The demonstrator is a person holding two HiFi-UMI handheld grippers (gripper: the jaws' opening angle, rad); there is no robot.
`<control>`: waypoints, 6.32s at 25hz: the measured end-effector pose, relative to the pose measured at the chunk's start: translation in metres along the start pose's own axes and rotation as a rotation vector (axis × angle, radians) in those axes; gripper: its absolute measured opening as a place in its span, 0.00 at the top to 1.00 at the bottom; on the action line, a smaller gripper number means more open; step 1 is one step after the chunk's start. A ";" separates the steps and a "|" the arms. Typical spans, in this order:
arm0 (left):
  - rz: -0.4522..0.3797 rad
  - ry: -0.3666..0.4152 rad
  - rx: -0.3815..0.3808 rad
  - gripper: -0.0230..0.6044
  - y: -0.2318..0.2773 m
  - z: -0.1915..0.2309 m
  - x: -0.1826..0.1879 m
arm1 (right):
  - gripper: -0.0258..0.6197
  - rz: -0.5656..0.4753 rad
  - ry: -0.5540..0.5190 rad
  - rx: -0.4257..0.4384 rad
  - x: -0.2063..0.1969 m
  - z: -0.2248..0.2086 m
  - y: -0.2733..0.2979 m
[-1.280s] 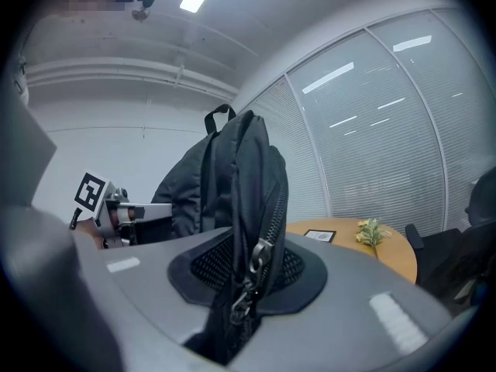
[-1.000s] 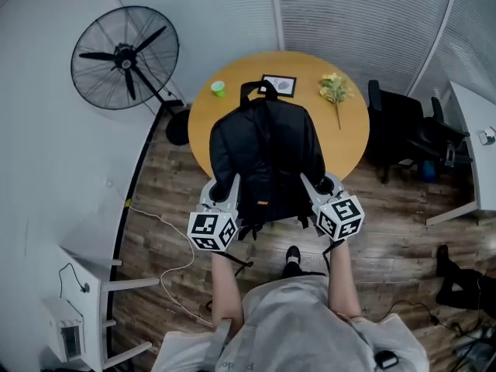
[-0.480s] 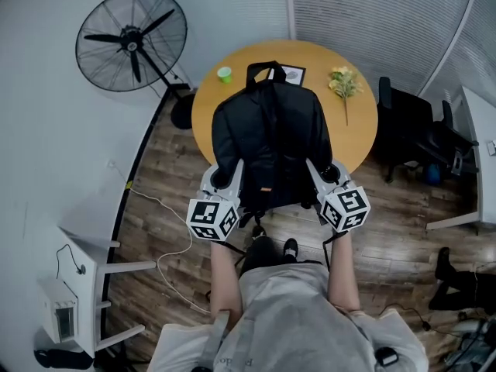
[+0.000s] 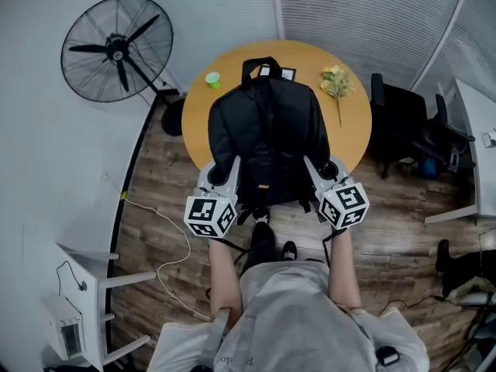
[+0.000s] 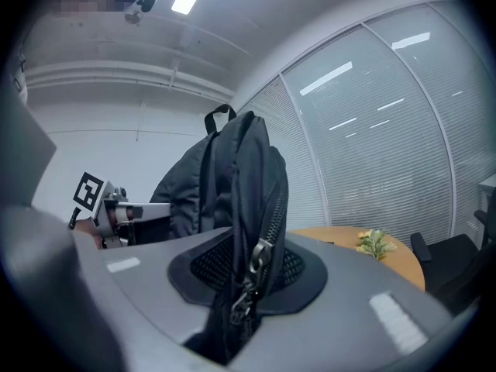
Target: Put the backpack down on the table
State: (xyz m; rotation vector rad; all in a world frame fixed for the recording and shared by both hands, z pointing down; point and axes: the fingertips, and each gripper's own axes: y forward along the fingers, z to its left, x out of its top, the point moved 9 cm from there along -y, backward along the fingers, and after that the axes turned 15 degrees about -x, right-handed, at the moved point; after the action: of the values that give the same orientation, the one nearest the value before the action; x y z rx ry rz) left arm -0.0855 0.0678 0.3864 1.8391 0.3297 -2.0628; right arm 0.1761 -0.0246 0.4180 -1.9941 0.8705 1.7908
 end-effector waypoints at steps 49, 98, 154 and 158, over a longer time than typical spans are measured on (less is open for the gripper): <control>0.103 -0.145 -0.219 0.85 0.159 0.213 -0.036 | 0.84 0.133 0.046 -0.221 -0.018 -0.027 0.205; 0.437 -0.477 -0.263 0.85 0.200 0.283 -0.226 | 0.84 0.511 0.167 -0.418 -0.175 -0.039 0.260; 0.626 -0.369 -0.140 0.58 0.204 0.339 -0.262 | 0.66 0.641 0.108 -0.581 -0.201 -0.097 0.280; 0.594 -0.349 -0.142 0.58 0.190 0.332 -0.248 | 0.66 0.599 0.107 -0.577 -0.186 -0.089 0.270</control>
State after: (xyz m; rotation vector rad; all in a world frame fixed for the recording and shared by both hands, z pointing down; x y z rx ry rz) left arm -0.2861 -0.2121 0.6860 1.2576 -0.1473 -1.8243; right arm 0.0709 -0.2430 0.6564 -2.3549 1.1809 2.5124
